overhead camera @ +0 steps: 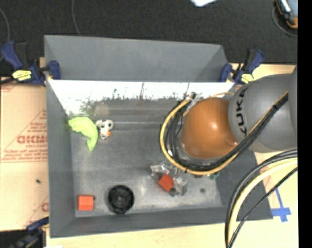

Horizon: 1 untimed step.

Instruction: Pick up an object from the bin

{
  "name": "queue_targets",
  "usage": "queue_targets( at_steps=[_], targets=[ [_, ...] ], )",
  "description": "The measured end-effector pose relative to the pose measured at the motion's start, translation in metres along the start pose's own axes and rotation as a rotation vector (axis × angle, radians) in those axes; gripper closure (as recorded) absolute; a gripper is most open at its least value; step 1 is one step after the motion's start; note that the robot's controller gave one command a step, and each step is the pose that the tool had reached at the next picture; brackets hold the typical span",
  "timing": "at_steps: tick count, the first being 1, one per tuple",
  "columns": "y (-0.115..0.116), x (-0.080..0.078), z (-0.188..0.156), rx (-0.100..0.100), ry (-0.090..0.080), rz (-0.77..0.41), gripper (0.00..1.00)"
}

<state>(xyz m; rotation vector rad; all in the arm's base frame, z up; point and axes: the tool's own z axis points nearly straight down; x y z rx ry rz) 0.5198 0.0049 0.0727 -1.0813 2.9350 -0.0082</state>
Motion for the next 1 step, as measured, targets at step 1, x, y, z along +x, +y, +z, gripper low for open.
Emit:
queue_targets(
  at_steps=[1],
  targets=[
    [0.0003,0.0000,0.0003,-0.001,0.000,0.000,1.00]
  ],
)
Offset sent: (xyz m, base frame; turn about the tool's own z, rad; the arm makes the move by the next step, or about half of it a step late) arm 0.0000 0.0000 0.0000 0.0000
